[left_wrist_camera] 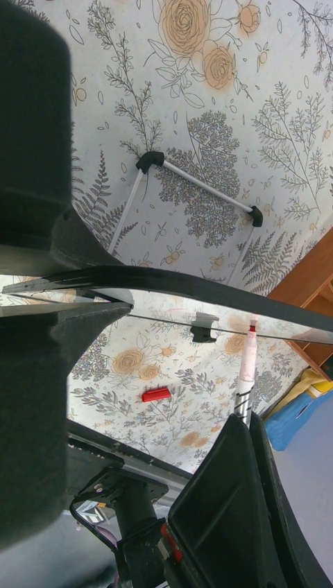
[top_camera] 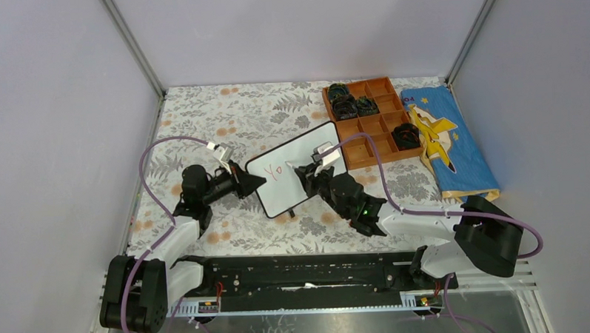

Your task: Write a sentence on the whiteboard

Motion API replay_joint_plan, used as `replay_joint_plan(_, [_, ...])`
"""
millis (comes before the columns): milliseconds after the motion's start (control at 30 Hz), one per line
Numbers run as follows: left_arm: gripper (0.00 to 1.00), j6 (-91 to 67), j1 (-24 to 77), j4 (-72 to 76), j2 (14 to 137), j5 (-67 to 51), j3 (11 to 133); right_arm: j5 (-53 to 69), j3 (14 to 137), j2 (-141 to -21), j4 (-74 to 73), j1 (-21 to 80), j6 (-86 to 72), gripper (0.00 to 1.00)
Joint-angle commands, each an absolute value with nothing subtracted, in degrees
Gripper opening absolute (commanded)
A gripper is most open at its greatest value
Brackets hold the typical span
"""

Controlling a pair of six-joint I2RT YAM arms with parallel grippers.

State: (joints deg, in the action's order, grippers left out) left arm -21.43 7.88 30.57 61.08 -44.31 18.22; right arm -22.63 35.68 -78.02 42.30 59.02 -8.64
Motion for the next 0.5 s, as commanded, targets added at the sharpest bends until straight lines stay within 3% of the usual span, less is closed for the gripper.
replay_joint_plan(0, [0.13, -16.26, 8.09, 27.40, 61.83, -40.12, 18.86, -23.44, 34.31, -77.09, 43.43, 58.62, -10.05, 0.00])
replay_joint_plan(467, [0.13, -16.35, 8.26, 27.68, 62.06, -40.21, 18.81, -27.26, 32.28, -75.23, 42.18, 58.60, -9.52, 0.00])
